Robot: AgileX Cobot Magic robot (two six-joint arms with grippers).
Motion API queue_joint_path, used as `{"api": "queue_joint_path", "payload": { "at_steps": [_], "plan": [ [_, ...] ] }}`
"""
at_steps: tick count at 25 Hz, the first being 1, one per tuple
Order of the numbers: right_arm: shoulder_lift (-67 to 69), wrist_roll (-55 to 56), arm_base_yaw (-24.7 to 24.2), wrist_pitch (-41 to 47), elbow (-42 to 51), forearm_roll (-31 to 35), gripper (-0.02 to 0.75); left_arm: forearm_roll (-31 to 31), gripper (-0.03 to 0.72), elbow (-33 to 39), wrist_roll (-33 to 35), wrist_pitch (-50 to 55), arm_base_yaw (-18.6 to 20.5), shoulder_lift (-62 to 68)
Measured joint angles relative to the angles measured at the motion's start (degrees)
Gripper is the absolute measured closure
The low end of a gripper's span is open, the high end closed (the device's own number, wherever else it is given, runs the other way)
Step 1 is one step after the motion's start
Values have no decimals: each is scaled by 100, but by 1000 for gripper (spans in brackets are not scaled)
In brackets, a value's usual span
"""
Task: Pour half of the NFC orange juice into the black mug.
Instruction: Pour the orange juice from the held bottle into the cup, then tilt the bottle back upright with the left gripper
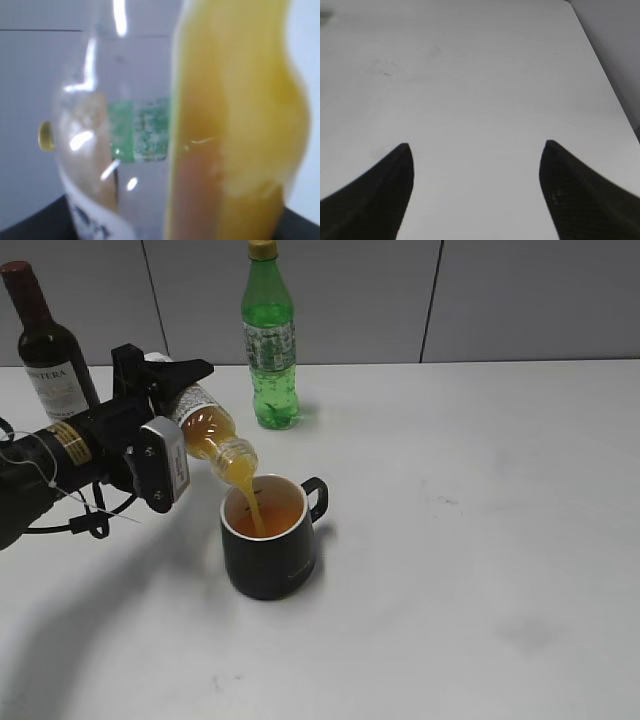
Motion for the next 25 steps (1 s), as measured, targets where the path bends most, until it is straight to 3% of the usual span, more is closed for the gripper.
{"api": "queue_joint_path", "payload": {
  "at_steps": [20, 25],
  "plan": [
    [0, 0, 0, 0, 0, 0, 143, 0, 219, 0, 74, -2, 0, 0],
    [0, 0, 0, 0, 0, 0, 143, 0, 219, 0, -407, -2, 0, 0]
  ]
}}
